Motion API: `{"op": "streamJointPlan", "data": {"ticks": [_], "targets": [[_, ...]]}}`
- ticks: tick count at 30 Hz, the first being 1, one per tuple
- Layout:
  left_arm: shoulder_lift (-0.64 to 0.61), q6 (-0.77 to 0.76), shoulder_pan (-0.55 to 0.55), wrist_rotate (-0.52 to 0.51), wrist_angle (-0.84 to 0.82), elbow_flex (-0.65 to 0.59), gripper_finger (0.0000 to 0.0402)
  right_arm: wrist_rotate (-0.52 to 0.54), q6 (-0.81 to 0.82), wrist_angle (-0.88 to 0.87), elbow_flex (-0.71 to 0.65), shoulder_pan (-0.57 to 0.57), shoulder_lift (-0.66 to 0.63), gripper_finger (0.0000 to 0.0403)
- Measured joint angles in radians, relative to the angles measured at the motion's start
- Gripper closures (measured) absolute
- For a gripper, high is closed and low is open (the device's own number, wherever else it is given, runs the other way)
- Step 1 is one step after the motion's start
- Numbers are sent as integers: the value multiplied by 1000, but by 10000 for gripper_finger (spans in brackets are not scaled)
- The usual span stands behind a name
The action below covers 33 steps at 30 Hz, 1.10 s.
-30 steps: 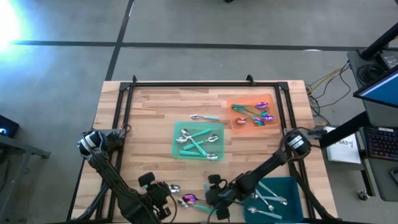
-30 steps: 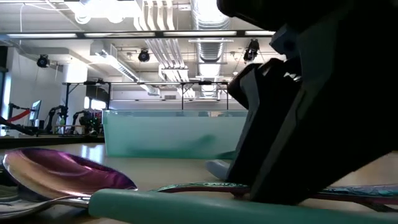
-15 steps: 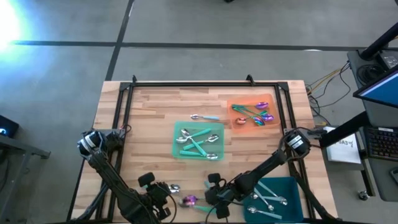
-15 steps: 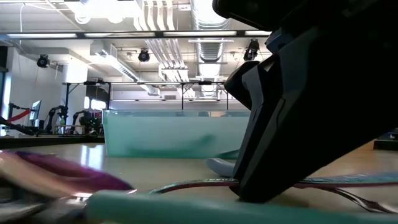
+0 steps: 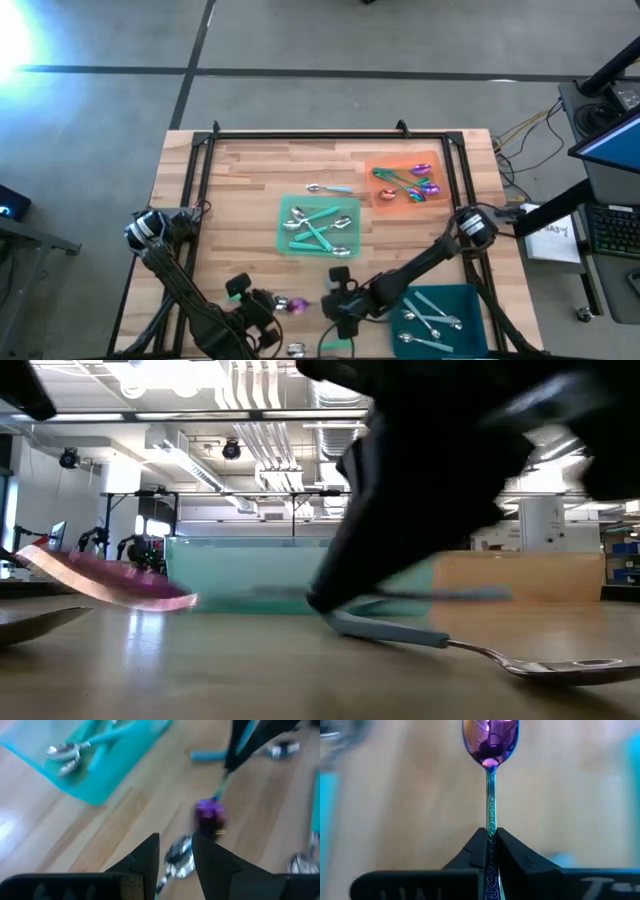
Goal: Sort silverware by color (type)
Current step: Put the violet spoon into the orange bin
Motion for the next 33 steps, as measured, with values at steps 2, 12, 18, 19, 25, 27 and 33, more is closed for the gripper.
{"op": "streamJointPlan", "data": {"ticks": [2,12,18,19,25,27,33], "targets": [[0,-27,0,-44,4,-8,302,103,-9,-62,25,-9,-1,388],[1,-95,0,-285,63,-46,302,470,15,-275,92,-23,-57,389],[1,-92,2,-491,143,-70,302,513,30,-253,92,-21,-138,389],[1,-91,3,-529,151,-74,302,519,29,-245,92,-20,-148,389],[1,-89,11,-768,227,-86,302,535,-42,-86,92,-5,-202,389],[0,-89,14,-829,254,-86,302,535,-86,-10,92,3,-210,390],[0,-88,27,-861,284,-74,302,533,-276,217,92,42,-212,390]]}}
